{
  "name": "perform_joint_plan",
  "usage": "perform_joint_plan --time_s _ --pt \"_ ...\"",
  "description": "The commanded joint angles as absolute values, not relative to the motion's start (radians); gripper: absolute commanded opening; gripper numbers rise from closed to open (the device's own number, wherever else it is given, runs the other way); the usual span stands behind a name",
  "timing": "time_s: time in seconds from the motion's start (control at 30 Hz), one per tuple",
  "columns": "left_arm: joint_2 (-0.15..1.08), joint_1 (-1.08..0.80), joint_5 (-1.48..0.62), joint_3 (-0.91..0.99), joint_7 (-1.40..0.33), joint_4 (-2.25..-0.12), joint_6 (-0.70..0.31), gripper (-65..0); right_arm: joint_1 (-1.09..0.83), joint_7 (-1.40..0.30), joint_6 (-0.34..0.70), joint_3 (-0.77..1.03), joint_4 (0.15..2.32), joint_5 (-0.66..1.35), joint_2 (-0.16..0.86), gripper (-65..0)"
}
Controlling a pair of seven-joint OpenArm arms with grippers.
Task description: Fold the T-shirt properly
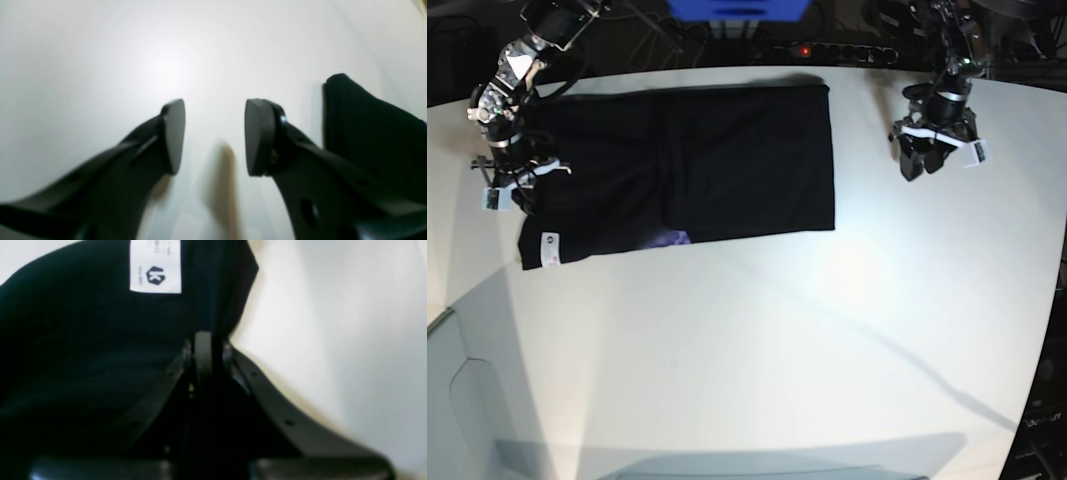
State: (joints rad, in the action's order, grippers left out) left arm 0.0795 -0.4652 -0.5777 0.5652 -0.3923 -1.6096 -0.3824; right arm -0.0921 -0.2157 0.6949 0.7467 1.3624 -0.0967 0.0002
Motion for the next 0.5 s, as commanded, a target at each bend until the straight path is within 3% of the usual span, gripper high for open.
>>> perform_joint_plan --time_s 0.0,0.2,0.47 --pt "0.084 -0.466 -0.590 0.567 -0.375 -1.623 -0.390 -37.1 -0.101 -0.278 0.698 0.753 1.372 -0.153 0.007 -65.0" --pt "0.084 -0.466 -0.590 0.567 -0.375 -1.620 -0.390 -37.1 -0.125 -0.278 0.698 0.756 1.534 -0.150 -0.024 -65.0" --pt "0.084 -0.466 -0.590 0.539 -0.375 -1.620 -0.390 -37.0 -0.174 -0.280 0.698 0.716 1.807 -0.150 -0.145 -65.0"
